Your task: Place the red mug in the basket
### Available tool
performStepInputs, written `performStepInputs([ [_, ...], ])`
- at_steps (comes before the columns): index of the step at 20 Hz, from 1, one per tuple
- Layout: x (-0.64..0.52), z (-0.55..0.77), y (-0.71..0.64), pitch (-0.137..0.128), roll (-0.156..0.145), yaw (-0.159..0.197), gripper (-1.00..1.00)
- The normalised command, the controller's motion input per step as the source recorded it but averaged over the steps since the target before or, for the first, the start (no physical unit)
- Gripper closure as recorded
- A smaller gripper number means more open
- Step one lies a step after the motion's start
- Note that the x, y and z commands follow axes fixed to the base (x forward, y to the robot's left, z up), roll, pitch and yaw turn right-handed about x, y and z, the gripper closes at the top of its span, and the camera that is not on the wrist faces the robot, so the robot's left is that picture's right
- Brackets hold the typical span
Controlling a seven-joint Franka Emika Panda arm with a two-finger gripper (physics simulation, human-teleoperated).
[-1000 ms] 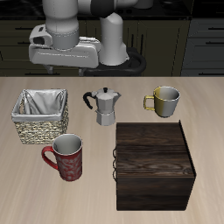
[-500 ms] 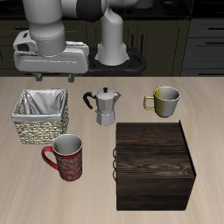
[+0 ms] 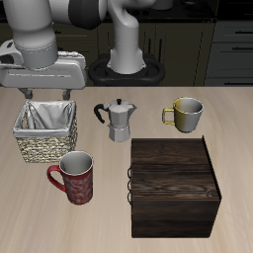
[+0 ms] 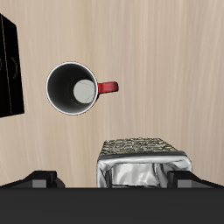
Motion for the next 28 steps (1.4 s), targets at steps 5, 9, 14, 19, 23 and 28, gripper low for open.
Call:
performStepInputs([
  [5, 0.25, -0.02, -0.13, -0.013, -0.057, -0.049, -1.0],
  [9, 0.15, 0.01, 0.08, -0.016, -0.014, -0.008, -1.0],
  [14, 0.1, -0.04, 0.2, -0.021, -0.018, -0.018, -1.0],
  [19, 0.06, -0.08, 0.27, -0.033, -0.026, 0.004, -1.0],
  [23, 0.08, -0.07, 0.16, -0.011, 0.041, 0.003, -1.0],
  [28, 0.06, -0.08, -0.07, -0.026, 0.02, -0.043, -1.0],
])
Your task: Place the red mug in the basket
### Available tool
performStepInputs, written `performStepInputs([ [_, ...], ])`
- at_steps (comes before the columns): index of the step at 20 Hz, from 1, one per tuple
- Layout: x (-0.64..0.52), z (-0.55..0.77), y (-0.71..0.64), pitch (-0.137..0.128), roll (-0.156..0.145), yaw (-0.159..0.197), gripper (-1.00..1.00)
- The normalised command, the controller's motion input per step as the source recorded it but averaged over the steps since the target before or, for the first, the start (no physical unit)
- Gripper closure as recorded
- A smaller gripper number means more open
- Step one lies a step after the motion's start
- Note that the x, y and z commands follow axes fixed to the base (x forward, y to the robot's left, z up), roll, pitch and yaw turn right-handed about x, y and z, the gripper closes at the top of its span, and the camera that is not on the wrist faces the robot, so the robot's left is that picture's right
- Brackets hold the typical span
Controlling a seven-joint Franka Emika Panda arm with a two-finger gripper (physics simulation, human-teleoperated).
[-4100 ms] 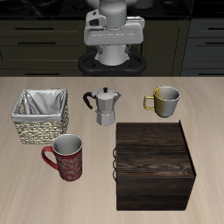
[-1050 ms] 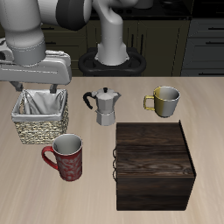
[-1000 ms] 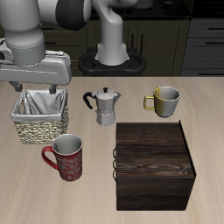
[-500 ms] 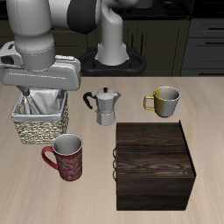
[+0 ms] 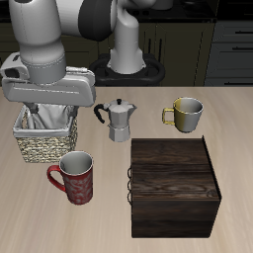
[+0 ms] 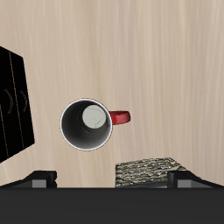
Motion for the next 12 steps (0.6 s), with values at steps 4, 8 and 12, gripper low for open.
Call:
performStepInputs([
  [4, 0.05, -0.12, -0.14, -0.004, -0.042, -0.055, -1.0],
  [8, 0.05, -0.24, -0.08, -0.008, -0.006, -0.01, -1.0],
  [12, 0.01, -0.29, 0.06, -0.001, 0.005, 0.017, -1.0],
])
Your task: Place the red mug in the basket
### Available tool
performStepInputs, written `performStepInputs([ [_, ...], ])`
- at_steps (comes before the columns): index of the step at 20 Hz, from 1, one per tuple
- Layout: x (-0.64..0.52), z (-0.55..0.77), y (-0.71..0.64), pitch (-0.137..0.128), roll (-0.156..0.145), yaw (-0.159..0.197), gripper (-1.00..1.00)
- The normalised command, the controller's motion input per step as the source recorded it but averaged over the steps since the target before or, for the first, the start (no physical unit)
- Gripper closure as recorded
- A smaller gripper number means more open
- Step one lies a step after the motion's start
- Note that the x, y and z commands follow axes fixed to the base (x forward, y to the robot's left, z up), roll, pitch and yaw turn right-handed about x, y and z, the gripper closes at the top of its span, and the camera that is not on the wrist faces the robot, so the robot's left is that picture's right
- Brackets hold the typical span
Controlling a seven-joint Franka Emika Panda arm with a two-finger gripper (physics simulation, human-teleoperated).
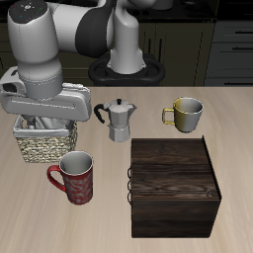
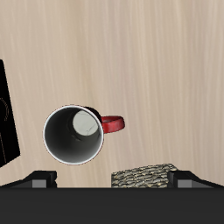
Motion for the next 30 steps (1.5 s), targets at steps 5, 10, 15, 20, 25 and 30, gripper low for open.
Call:
performStepInputs([
  [5, -0.02, -0.33, 0.08, -0.004, -0.014, 0.017, -1.0],
  [10, 0.0, -0.14, 0.0, -0.014, -0.008, 0.001, -1.0],
  [15, 0.01, -0.16, -0.06, -0.01, -0.022, -0.01, -1.0],
  [20, 0.01, -0.26, 0.07, -0.002, 0.002, 0.007, -1.0],
  [25, 0.01, -0.28, 0.06, 0.025, 0.007, -0.005, -1.0],
  [30, -0.11, -0.27, -0.03, 0.015, 0.008, -0.032, -1.0],
])
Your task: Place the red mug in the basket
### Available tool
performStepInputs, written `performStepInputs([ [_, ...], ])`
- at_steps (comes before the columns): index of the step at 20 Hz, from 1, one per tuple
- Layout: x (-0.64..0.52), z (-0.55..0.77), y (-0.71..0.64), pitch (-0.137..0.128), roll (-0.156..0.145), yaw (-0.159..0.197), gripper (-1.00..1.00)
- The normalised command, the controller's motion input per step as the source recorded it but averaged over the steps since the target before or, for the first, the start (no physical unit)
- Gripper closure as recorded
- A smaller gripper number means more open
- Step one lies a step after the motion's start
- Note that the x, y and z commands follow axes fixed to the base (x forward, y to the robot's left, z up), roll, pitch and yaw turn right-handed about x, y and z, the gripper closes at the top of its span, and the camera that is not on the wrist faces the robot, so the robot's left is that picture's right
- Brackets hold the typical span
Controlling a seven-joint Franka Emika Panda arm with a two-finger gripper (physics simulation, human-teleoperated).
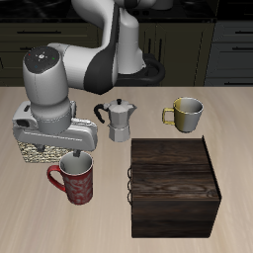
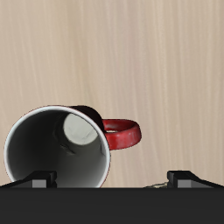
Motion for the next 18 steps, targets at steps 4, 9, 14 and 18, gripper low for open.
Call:
performStepInputs([
  [4, -0.09, -0.28, -0.03, 0.036, 0.018, -0.03, -1.0],
  [9, -0.07, -0.29, 0.02, 0.033, 0.014, -0.029, -1.0],
  [14, -0.09, -0.44, 0.13, 0.053, 0.05, -0.015, -1.0],
  [18, -0.08, -0.25, 0.06, 0.05, 0.022, -0.058, 1.0],
])
